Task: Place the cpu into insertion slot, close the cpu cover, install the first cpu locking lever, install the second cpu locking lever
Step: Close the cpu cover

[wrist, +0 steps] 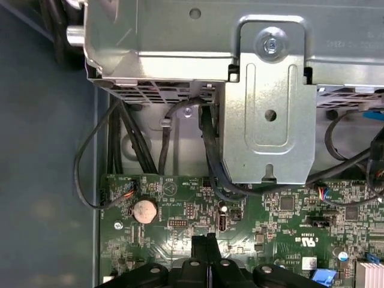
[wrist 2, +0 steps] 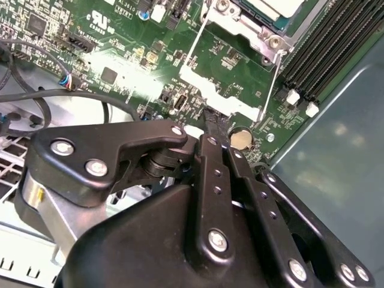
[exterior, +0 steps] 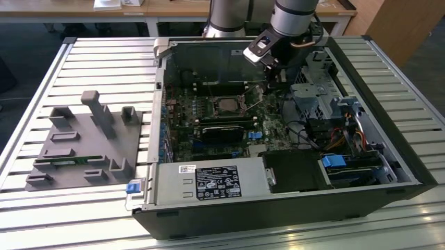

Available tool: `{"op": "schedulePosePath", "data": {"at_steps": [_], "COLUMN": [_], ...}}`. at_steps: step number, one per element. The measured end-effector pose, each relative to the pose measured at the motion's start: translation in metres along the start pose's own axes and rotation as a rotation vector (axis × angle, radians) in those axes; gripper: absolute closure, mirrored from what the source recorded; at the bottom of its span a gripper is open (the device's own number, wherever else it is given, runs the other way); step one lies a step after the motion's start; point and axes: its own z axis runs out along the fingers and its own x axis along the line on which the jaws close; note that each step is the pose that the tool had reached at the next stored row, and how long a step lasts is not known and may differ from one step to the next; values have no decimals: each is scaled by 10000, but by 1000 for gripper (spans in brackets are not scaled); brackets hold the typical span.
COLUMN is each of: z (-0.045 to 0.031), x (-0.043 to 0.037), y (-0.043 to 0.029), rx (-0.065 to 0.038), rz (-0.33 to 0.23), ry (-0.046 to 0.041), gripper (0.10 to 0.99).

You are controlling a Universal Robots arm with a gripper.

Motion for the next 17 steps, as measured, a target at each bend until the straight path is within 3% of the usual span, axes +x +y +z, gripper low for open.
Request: {"op": "schedulePosePath", "data": {"at_steps": [9,17], "z": [5,5], "x": [0,0], "y": [-138,-164], "rx": [0,0], "rz": [0,1], "ry": [2,2], "gripper": [980,980]}}
